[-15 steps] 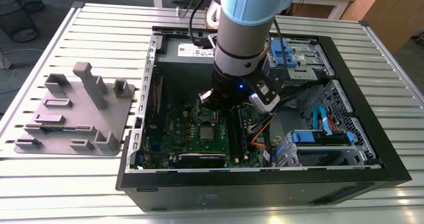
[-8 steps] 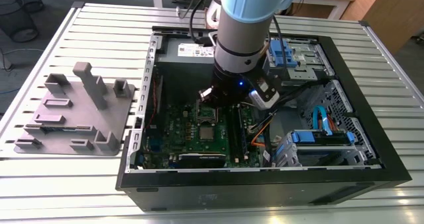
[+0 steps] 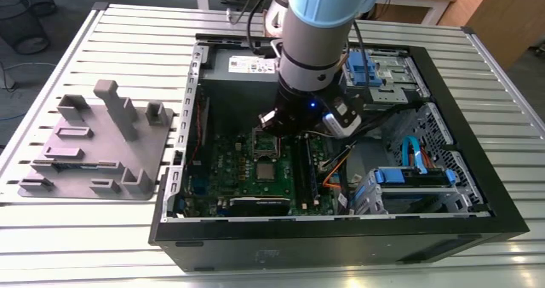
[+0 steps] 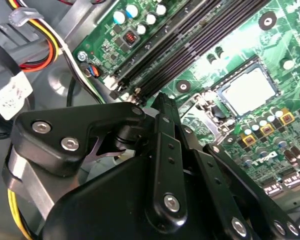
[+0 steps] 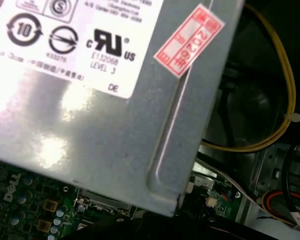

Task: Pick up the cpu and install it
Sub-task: 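Close the cpu cover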

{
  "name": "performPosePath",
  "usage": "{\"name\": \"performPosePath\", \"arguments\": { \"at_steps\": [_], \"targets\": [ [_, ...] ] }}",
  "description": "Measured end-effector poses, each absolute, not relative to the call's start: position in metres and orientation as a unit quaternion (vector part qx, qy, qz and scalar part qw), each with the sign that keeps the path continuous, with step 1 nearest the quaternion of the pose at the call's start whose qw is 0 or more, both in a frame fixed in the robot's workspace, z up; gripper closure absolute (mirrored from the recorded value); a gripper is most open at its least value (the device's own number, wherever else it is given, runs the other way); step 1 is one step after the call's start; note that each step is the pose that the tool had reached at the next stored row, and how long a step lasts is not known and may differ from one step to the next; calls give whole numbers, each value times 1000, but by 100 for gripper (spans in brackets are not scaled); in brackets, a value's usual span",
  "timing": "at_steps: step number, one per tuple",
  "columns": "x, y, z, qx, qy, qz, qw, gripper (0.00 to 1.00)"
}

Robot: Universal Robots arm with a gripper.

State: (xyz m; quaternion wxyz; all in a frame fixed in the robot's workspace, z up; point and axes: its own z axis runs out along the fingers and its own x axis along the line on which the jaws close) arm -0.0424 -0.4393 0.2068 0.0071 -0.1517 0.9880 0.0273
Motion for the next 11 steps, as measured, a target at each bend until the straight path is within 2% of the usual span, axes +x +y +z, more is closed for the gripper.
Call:
{"name": "performPosePath", "arguments": {
  "at_steps": [11],
  "targets": [
    [-40, -428, 205, -153, 988, 28, 7, 89]
  ]
}}
